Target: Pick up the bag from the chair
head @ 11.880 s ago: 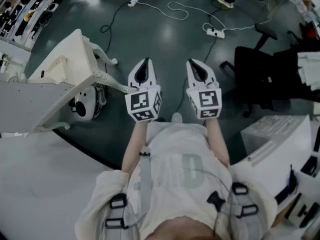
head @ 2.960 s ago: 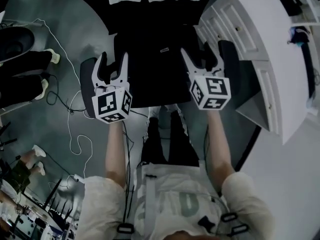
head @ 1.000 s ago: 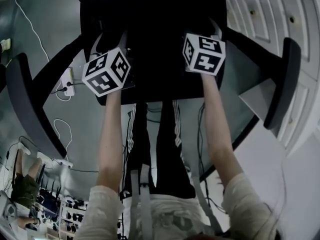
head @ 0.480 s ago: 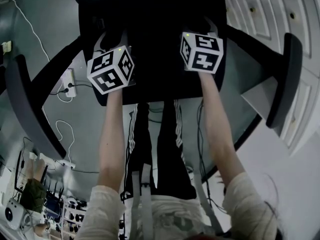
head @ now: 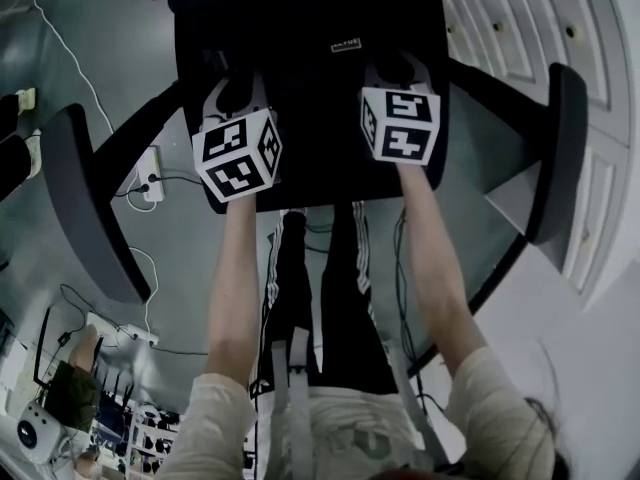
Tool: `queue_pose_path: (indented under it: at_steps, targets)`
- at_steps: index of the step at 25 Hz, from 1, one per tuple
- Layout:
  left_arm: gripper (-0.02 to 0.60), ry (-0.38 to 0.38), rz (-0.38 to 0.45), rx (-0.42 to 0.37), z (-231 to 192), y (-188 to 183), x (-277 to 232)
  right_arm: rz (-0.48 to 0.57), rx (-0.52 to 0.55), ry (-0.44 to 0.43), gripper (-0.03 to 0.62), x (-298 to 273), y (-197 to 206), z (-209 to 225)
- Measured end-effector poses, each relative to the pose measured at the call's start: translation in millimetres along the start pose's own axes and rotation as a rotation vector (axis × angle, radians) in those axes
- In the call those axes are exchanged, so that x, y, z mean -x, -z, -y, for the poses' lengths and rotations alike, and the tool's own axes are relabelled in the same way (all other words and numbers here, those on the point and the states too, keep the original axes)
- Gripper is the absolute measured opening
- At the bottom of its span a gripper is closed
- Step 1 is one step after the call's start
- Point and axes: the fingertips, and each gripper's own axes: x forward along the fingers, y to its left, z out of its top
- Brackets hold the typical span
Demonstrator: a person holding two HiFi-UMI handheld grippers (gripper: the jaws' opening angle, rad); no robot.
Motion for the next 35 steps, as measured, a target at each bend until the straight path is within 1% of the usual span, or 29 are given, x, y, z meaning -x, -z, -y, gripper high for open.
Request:
queue_pose_path:
  at_steps: [7,10,12,14,15,16,17,19,22,24,27,30,32,35]
  targets:
    - [0.051,0.012,0.064,-0.018,13,-34,46,0.043,0.017,0.02,0.067,52,-42,-3]
    - [0.049,0.0,0.093,-0.042,10,-37,38,0.079,0.009,0.011,0.067,43,-43,-1]
    - [0.048,-0.006,0.106,-0.058,-19,-24,27,0.095,-0.003,0.005,0.066,21,-29,-26]
    - [0.048,0.008,0.101,-0.054,-69,0,28,0.083,-0.001,0.021,0.066,6,-9,-74]
    - [0.048,0.02,0.095,-0.047,-94,8,31,0.071,0.003,0.033,0.066,2,-4,-99]
    - [0.048,0.03,0.091,-0.04,-113,7,33,0.06,0.006,0.042,0.066,-2,-7,-117]
    - [0.048,0.034,0.09,-0.036,-127,-4,33,0.054,0.005,0.043,0.066,-7,-19,-129]
    - [0.046,0.025,0.102,-0.039,-134,-47,29,0.061,-0.008,0.026,0.066,-17,-63,-131]
    - [0.046,0.005,0.154,-0.059,-113,-115,40,0.118,-0.028,0.002,0.066,-2,-132,-113]
    - [0.046,0.0,0.192,-0.076,-93,-139,64,0.16,-0.027,0.004,0.067,27,-155,-101]
    - [0.044,0.002,0.235,-0.104,-75,-162,108,0.205,-0.034,0.018,0.067,74,-177,-99]
    - [0.044,0.025,0.262,-0.124,-71,-180,145,0.209,-0.051,0.042,0.067,112,-194,-109]
    - [0.044,0.038,0.276,-0.137,-67,-186,166,0.206,-0.062,0.049,0.067,133,-199,-113]
    - [0.044,0.046,0.294,-0.154,-55,-186,191,0.222,-0.047,0.063,0.067,160,-194,-107]
